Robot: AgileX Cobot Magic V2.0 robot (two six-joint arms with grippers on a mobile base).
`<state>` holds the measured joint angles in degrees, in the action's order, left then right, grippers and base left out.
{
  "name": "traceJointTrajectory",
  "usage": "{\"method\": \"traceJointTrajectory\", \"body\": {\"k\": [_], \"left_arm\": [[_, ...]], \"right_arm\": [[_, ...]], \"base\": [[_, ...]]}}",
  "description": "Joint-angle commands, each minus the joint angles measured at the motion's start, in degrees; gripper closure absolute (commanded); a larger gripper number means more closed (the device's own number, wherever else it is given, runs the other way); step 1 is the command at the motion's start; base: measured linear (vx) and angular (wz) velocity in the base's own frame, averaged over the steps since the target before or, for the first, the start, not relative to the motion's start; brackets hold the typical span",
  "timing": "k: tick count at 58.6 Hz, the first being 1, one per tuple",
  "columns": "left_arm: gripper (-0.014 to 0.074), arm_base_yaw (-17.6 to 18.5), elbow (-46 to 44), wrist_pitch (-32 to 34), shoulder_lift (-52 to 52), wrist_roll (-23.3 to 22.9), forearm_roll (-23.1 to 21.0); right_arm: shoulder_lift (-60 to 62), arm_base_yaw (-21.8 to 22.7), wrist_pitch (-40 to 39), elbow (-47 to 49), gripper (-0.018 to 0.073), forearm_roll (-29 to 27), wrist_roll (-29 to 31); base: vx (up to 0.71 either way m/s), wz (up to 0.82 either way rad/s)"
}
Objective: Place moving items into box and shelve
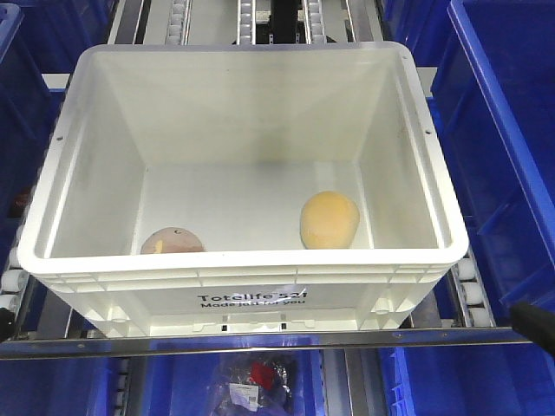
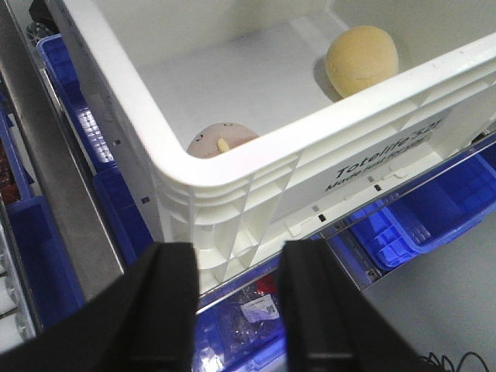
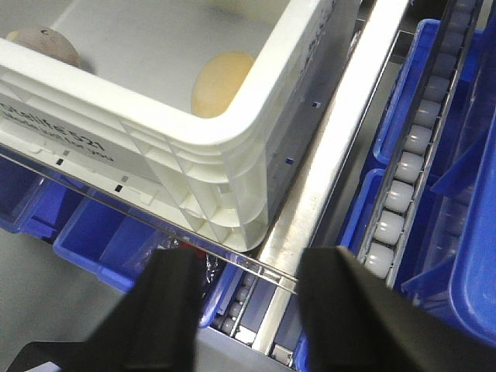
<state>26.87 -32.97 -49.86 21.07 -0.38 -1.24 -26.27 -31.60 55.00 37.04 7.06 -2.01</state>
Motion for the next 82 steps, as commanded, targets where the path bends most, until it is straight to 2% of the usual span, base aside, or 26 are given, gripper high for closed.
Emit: {"method": "traceJointTrajectory", "body": {"k": [1,12,21,37,42,45,51,56,60,68,82], "left_arm": [[0.0354,0.3,-1.4,4.1,0.5,0.0,-0.3],[0.051,0.3,-1.4,3.9,0.5,0.0,-0.1],[0.0573,0.3,-1.4,3.9,0.5,0.0,-0.1],[0.0582,0.3,-1.3,4.0,-0.6,0.0,-0.1],[0.0582,-2.3,-1.3,3.9,-2.6,0.0,-0.3],[0.0582,-5.6,-1.1,4.2,-4.2,0.4,0.4],[0.0582,-13.7,2.7,10.4,-8.1,0.4,2.5],[0.0582,-20.2,8.1,17.0,-11.9,0.4,2.6],[0.0582,-23.8,12.7,22.3,-14.9,0.4,2.5],[0.0582,-26.6,21.1,31.4,-19.8,-0.2,2.5],[0.0582,-26.6,32.4,46.7,-22.6,-0.4,2.5]], "right_arm": [[-0.3,0.1,-3.1,1.4,0.0356,0.4,0.0],[-0.3,0.1,-3.0,1.4,0.0577,0.4,0.0],[-0.3,0.1,-2.9,1.4,0.0576,0.4,0.0],[-0.3,0.1,-2.9,1.4,0.0575,0.4,0.0],[-0.3,0.1,-2.9,1.4,0.0575,0.4,0.0],[-0.3,0.1,-2.9,1.4,0.0575,0.5,0.0],[-0.3,0.1,-2.9,1.4,0.0575,0.4,0.0],[-0.3,0.1,-2.9,1.4,0.0575,0.5,0.0],[-0.3,0.1,-2.9,1.4,0.0575,0.5,0.0],[-0.3,0.1,-2.9,1.4,0.0575,0.5,0.0],[-0.3,0.1,-2.9,1.4,0.0575,0.5,0.0]], "base": [[0.0,0.0],[0.0,0.0],[0.0,0.0],[0.0,0.0],[0.0,0.0],[0.0,0.0],[0.0,0.0],[0.0,0.0],[0.0,0.0],[0.0,0.0],[0.0,0.0]]}}
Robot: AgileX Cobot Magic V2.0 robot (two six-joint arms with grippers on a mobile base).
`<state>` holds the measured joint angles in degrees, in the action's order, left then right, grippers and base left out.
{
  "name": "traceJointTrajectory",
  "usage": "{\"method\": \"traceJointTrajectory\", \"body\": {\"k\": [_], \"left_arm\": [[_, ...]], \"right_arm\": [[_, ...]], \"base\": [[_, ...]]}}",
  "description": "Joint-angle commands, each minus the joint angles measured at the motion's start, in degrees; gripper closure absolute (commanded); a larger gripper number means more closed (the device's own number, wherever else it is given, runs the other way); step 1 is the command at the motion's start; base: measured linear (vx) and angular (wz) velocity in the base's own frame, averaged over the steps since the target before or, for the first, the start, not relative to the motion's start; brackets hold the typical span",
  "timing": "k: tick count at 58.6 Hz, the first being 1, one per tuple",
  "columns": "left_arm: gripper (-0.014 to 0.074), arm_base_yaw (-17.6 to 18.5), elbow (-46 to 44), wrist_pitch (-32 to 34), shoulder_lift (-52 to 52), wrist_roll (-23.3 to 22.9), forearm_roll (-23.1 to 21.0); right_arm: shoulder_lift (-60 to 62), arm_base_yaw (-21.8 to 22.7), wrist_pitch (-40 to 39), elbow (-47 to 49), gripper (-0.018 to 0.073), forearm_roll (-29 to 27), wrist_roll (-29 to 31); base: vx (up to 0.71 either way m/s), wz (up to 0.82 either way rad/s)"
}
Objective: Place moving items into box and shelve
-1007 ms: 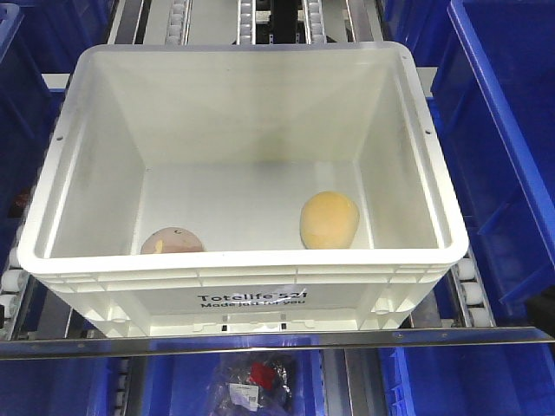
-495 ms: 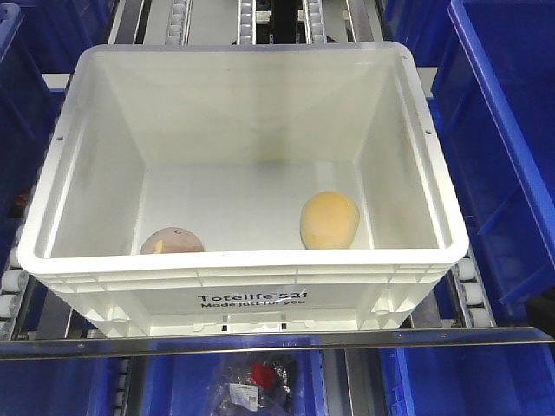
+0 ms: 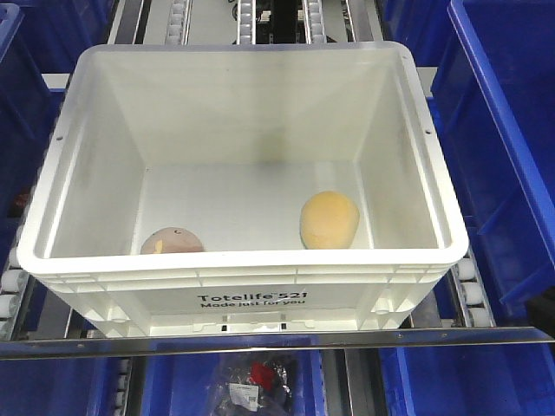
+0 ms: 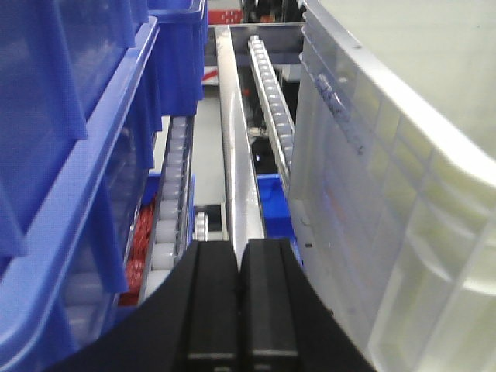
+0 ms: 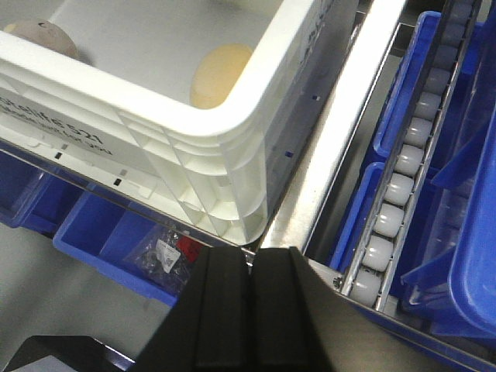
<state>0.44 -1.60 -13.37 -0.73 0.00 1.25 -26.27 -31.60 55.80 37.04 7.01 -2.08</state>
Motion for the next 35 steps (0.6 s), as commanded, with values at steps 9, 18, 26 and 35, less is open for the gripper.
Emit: {"method": "traceJointTrajectory", "body": {"k": [9,18,26,35], "left_arm": [[0.0582,-0.2,4.8,15.2,-0.8,-1.0,-0.2],[0.0582,-2.2,4.8,15.4,-0.8,-1.0,-0.1],[0.0582,-4.7,4.8,15.5,-0.8,-1.9,0.0],[0.0582,-3.5,4.8,15.4,-0.8,-3.6,0.0]], "right_arm": [[-0.3,0.1,-3.7,1.4,0.0575,0.5,0.1],[-0.3,0.1,-3.7,1.4,0.0575,0.5,0.1],[-0.3,0.1,-3.7,1.4,0.0575,0.5,0.1],[-0.3,0.1,-3.7,1.4,0.0575,0.5,0.1]], "base": [[0.0,0.0],[0.0,0.0],[0.0,0.0],[0.0,0.0]]}}
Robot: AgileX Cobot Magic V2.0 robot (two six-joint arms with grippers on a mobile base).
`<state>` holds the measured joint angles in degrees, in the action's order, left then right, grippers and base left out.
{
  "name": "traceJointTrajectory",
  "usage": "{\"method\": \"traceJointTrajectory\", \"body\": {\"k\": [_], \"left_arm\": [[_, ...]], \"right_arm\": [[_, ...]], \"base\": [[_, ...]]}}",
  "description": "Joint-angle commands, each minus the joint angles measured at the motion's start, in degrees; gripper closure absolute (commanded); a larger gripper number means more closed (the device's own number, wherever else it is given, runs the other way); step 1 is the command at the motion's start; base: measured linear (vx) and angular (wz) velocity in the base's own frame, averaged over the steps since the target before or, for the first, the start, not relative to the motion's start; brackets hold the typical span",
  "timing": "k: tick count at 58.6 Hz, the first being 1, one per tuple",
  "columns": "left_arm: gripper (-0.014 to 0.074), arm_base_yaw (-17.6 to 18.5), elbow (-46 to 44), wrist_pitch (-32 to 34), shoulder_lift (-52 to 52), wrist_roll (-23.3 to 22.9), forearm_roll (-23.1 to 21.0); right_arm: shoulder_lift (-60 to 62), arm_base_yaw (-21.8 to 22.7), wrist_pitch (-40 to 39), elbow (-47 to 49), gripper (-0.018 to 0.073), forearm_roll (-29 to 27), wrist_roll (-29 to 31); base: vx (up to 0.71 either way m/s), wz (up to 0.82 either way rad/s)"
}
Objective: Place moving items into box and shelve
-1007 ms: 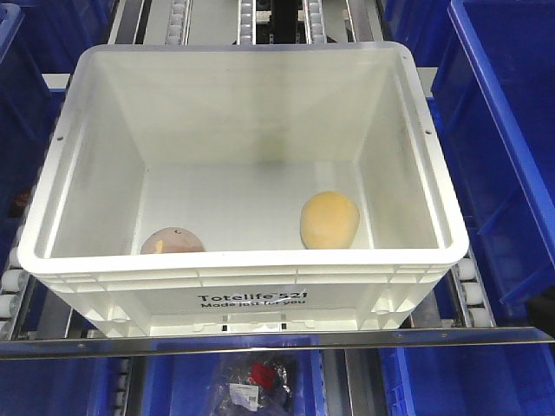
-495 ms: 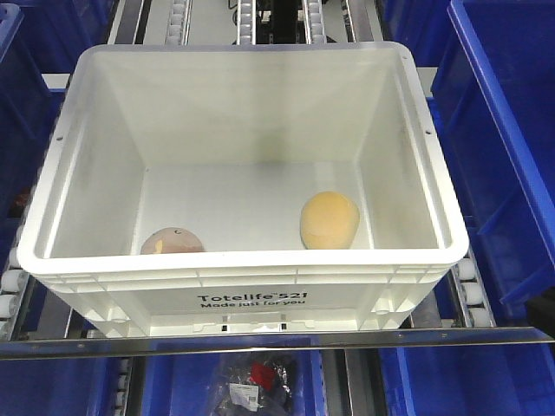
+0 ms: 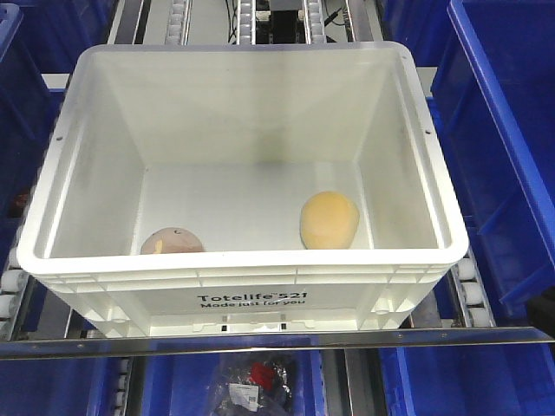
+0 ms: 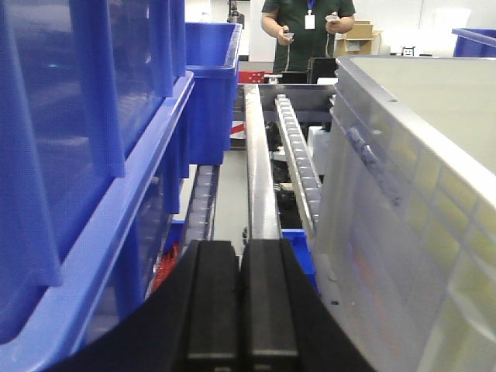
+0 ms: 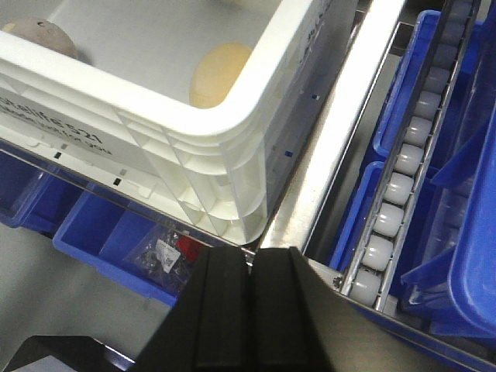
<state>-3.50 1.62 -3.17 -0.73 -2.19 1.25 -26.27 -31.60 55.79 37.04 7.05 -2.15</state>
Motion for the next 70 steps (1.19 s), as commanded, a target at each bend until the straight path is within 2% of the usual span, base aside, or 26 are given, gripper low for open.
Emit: {"method": "traceJointTrajectory", "body": {"k": [1,13,18,27,32,49,70], "left_arm": [[0.0582,0.4,1.6,5.2,-0.8,-1.4,0.0],[0.0582,0.5,1.6,5.2,-0.8,-1.6,0.0],[0.0582,1.2,1.6,5.2,-0.8,-1.7,1.5],[0.0582,2.3,1.6,5.2,-0.8,-7.8,6.5],[0.0582,2.3,1.6,5.8,-0.8,-9.5,7.6],[0.0582,3.4,1.6,5.8,-0.8,-7.1,7.5],[0.0582,3.3,1.6,5.0,-0.8,-7.0,6.0]], "right_arm": [[-0.3,0.1,-3.7,1.4,0.0575,0.4,0.1],[-0.3,0.1,-3.7,1.4,0.0575,0.4,0.1],[-0.3,0.1,-3.7,1.4,0.0575,0.4,0.1],[-0.3,0.1,-3.7,1.4,0.0575,0.4,0.1],[-0.3,0.1,-3.7,1.4,0.0575,0.4,0.1],[-0.3,0.1,-3.6,1.4,0.0575,0.4,0.1],[-0.3,0.1,-3.6,1.4,0.0575,0.4,0.1]], "base": [[0.0,0.0],[0.0,0.0],[0.0,0.0],[0.0,0.0],[0.0,0.0],[0.0,0.0],[0.0,0.0]]}}
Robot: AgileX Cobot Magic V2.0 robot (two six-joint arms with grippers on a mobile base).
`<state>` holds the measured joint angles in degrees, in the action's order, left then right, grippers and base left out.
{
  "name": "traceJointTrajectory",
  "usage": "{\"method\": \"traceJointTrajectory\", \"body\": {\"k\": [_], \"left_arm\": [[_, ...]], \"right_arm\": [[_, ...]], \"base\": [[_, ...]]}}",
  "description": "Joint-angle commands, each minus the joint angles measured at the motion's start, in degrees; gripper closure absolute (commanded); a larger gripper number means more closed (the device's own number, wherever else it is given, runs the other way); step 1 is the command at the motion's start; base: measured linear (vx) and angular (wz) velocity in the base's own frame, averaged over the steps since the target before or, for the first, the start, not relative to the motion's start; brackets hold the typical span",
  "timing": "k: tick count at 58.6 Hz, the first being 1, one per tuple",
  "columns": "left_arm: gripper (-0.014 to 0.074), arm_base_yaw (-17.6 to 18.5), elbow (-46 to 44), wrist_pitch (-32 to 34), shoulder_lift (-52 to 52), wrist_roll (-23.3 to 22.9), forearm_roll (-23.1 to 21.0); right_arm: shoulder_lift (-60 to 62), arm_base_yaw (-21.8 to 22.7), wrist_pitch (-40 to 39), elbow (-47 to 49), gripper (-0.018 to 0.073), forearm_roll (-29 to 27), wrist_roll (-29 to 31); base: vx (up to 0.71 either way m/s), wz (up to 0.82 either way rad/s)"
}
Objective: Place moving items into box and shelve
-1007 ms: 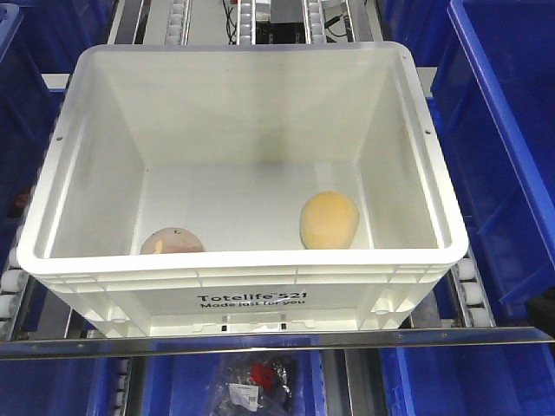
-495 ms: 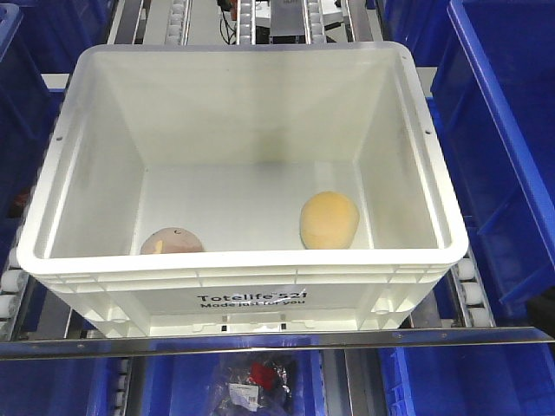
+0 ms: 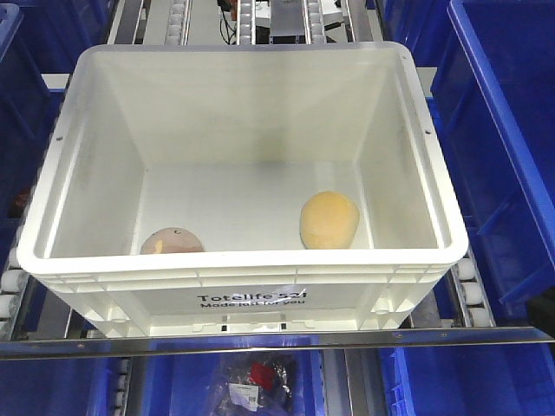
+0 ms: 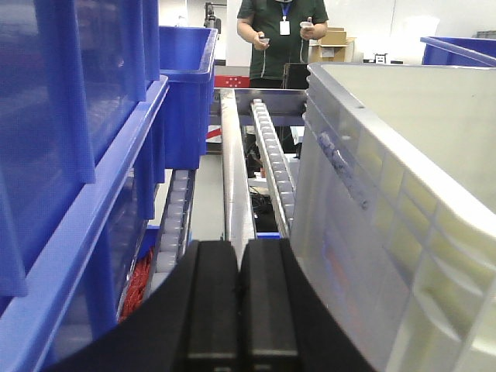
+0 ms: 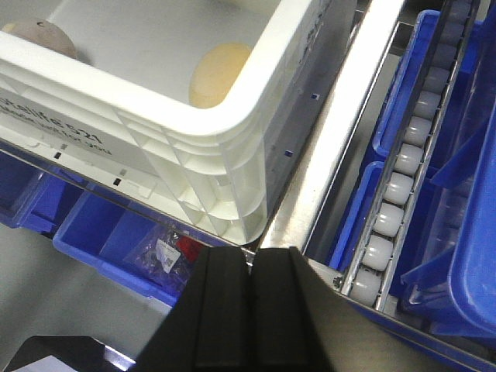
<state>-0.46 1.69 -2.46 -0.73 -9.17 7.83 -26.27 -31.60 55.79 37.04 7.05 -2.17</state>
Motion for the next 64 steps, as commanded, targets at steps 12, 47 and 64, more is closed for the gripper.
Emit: {"method": "traceJointTrajectory", "body": {"k": [12,47,64], "left_arm": [[0.0582,0.0,1.6,4.3,-0.8,0.0,-0.6],[0.0582,0.0,1.6,4.3,-0.8,0.0,-0.6],[0.0582,0.0,1.6,4.3,-0.8,0.0,-0.6]], "right_arm": [[-0.3,0.1,-3.6,1.4,0.0575,0.4,0.2],[0.8,0.3,-5.4,0.5,0.0575,2.1,1.9],[16.0,19.1,-38.4,-21.3,0.0575,0.8,0.6]], "base": [[0.0,0.0],[0.0,0.0],[0.0,0.0]]}}
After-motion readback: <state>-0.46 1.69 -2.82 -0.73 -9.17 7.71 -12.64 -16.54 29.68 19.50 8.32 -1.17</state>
